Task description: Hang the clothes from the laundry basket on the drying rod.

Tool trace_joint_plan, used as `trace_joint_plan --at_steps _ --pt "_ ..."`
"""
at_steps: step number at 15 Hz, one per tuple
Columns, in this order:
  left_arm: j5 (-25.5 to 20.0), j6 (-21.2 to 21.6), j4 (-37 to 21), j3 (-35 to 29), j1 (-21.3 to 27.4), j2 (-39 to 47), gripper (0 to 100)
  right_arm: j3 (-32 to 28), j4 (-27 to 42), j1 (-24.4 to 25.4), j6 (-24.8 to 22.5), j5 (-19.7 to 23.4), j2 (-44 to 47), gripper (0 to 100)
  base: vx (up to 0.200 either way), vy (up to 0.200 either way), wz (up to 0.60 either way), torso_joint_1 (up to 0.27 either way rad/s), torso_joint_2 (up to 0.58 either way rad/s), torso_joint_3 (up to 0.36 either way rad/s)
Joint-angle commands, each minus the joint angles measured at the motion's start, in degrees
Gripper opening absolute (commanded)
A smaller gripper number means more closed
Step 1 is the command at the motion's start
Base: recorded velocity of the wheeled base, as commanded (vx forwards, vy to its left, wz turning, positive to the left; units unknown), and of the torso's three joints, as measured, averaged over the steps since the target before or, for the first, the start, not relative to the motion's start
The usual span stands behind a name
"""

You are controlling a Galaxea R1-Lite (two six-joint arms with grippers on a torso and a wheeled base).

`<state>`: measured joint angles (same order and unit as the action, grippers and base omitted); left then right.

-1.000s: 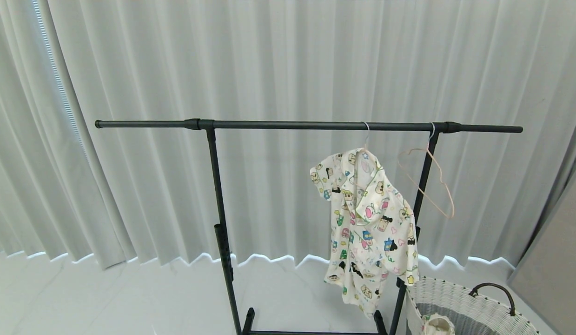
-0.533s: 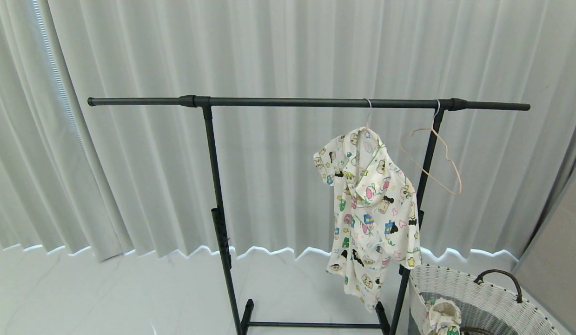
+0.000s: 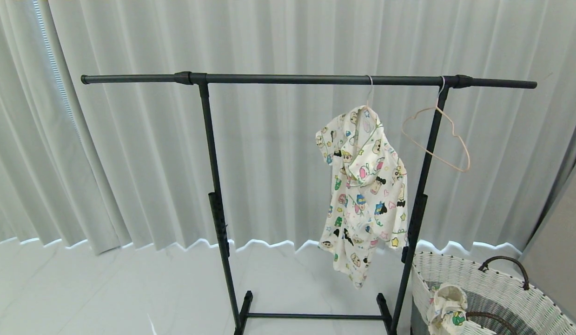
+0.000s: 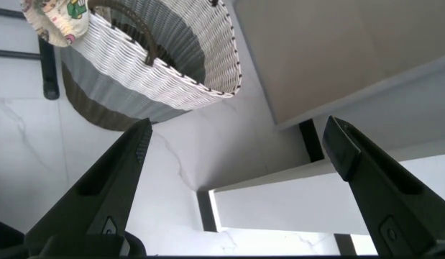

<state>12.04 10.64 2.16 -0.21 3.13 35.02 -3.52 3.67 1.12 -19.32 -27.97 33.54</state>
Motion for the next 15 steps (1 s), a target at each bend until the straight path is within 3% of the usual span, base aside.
trace_joint_plan --at_steps 1,7,11,14,15 --pt "0.17 -0.01 0.04 0.03 0.03 -0.39 100 0.01 0.02 0.02 -0.01 -0.07 -0.31 100 0.000 0.000 0.00 -0.032 0.08 0.036" --pt "2.02 0.08 -0.05 -0.06 0.03 -0.83 100 0.01 -0.07 0.02 -1.68 -0.34 -1.10 100 0.000 0.000 0.00 -0.009 0.02 0.013" --pt "1.93 -0.53 -0.05 -0.06 0.03 -0.75 100 0.01 -0.24 0.02 -4.76 0.02 -0.23 100 0.000 0.000 0.00 -0.170 0.36 0.189" --pt "1.58 -8.01 -0.58 0.03 -0.06 -0.48 100 0.01 -0.33 0.02 -5.02 0.02 1.18 100 0.000 0.000 0.00 -0.074 0.16 0.082" --pt "1.58 -8.09 -0.58 0.03 0.12 -1.63 100 0.01 -0.33 0.02 -5.02 0.02 1.36 100 0.000 0.000 0.00 -0.017 0.05 0.022"
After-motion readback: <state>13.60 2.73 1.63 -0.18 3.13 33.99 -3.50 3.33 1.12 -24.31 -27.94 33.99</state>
